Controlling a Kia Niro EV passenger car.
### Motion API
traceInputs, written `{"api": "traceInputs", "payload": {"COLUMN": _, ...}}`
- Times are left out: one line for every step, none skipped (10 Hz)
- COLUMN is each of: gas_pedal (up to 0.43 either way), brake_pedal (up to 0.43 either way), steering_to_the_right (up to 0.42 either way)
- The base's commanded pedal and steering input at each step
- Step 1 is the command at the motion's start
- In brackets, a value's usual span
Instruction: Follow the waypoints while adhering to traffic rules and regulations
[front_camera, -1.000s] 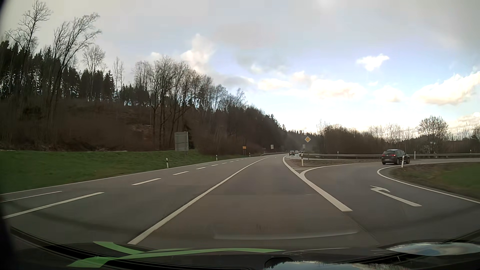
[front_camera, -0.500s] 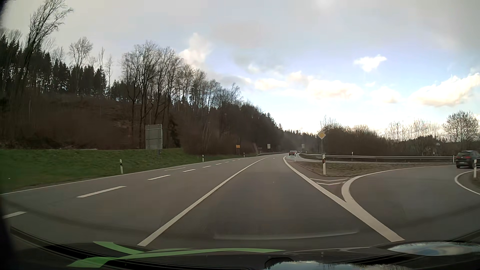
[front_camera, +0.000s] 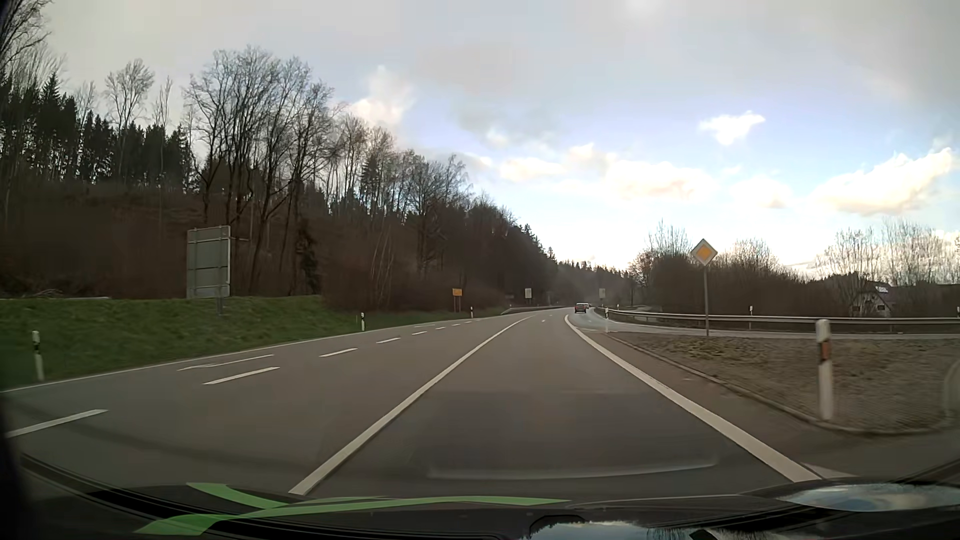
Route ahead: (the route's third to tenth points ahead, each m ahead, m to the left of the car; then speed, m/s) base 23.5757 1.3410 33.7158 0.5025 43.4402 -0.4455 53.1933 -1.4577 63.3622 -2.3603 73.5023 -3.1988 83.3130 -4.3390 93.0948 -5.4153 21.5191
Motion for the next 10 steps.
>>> {"api": "traceInputs", "payload": {"gas_pedal": 0.209, "brake_pedal": 0.0, "steering_to_the_right": 0.009}}
{"api": "traceInputs", "payload": {"gas_pedal": 0.209, "brake_pedal": 0.0, "steering_to_the_right": 0.009}}
{"api": "traceInputs", "payload": {"gas_pedal": 0.209, "brake_pedal": 0.0, "steering_to_the_right": 0.009}}
{"api": "traceInputs", "payload": {"gas_pedal": 0.209, "brake_pedal": 0.0, "steering_to_the_right": 0.009}}
{"api": "traceInputs", "payload": {"gas_pedal": 0.209, "brake_pedal": 0.0, "steering_to_the_right": 0.009}}
{"api": "traceInputs", "payload": {"gas_pedal": 0.209, "brake_pedal": 0.0, "steering_to_the_right": 0.009}}
{"api": "traceInputs", "payload": {"gas_pedal": 0.209, "brake_pedal": 0.0, "steering_to_the_right": 0.009}}
{"api": "traceInputs", "payload": {"gas_pedal": 0.209, "brake_pedal": 0.0, "steering_to_the_right": 0.009}}
{"api": "traceInputs", "payload": {"gas_pedal": 0.209, "brake_pedal": 0.0, "steering_to_the_right": 0.009}}
{"api": "traceInputs", "payload": {"gas_pedal": 0.209, "brake_pedal": 0.0, "steering_to_the_right": 0.009}}
